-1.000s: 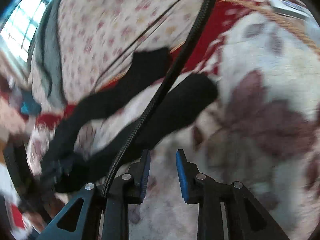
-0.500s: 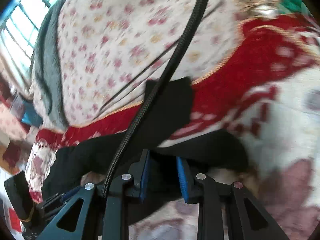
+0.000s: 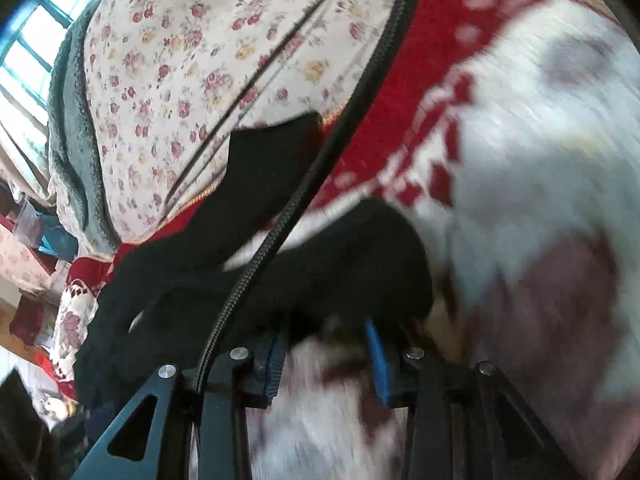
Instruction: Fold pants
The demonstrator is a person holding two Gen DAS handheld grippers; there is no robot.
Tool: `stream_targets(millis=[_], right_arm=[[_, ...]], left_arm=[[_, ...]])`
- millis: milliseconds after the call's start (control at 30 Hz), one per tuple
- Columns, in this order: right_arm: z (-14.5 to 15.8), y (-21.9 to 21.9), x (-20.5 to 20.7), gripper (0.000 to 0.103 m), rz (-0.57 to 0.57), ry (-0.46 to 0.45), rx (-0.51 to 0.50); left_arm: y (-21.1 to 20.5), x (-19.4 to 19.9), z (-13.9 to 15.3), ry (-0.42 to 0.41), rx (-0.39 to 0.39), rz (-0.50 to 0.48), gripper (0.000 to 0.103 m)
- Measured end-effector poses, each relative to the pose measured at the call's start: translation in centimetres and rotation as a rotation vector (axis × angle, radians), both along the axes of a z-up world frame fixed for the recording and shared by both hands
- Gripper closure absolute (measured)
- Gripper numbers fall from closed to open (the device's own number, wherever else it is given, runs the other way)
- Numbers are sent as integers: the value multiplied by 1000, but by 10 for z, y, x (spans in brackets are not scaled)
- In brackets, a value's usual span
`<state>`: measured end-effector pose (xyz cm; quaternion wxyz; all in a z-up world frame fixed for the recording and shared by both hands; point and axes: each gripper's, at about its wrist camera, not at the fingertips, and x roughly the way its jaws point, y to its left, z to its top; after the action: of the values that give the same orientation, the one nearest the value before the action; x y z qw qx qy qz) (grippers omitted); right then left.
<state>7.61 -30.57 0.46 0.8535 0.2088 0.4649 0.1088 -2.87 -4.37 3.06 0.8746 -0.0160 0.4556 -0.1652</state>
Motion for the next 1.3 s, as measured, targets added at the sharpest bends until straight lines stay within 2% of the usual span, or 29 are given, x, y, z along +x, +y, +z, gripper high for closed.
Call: stream_targets(millis=[133,200,300,367,433,500,633,667,700,733,767,833,967,1033,1167,1233,1267,1300], right_arm=[[9,6,30,68,-17,-67,59],[5,7,41,68,-21,-6,62],[14,-3,26,68,-24,-21,69],[20,-19,9,57,-61,-37,78],[13,-26,0,53,-97,-6,83],[1,-28,1,53,-89,29,137],[-15,-13,20,53,-79,38,122],[-16,-10,25,54,-79,6,110],[-16,-9,29,60,-75,-13,110],[-18,-9,31,79,-67,-23,140],[-18,-10,29,92,-66,-23,171],[-9,-16,16,93,-78,-54,204],[34,-45,-46,93,-169,-155,281],[58,-57,-87,93,-194,-187,266],[89,-64,-137,93,-242,-180,217],[98,-59,-149,91,-284,-135,78],[105,-55,-155,85,-328,-127,-46],[109,-54,-158,81,-353,-132,-115]], left_arm=[[8,10,-3,-13,-3,35,82],[13,14,-5,-16,-3,51,82],[21,20,-10,6,-22,67,82],[21,21,-11,12,-30,65,82],[21,19,-8,7,-36,63,82],[22,15,-4,-2,-51,59,82],[26,11,2,-31,-61,58,82],[25,10,1,-33,-59,52,82],[25,11,-1,-29,-56,49,82],[25,11,-4,-17,-52,47,82],[25,12,-8,-1,-49,43,82],[26,11,-10,12,-50,37,82],[34,6,3,-11,-81,51,82],[38,3,10,-26,-85,63,82],[49,0,18,-34,-104,103,82],[54,-2,21,-42,-104,125,82],[56,-3,21,-46,-101,136,82],[59,-4,22,-51,-101,145,82]])
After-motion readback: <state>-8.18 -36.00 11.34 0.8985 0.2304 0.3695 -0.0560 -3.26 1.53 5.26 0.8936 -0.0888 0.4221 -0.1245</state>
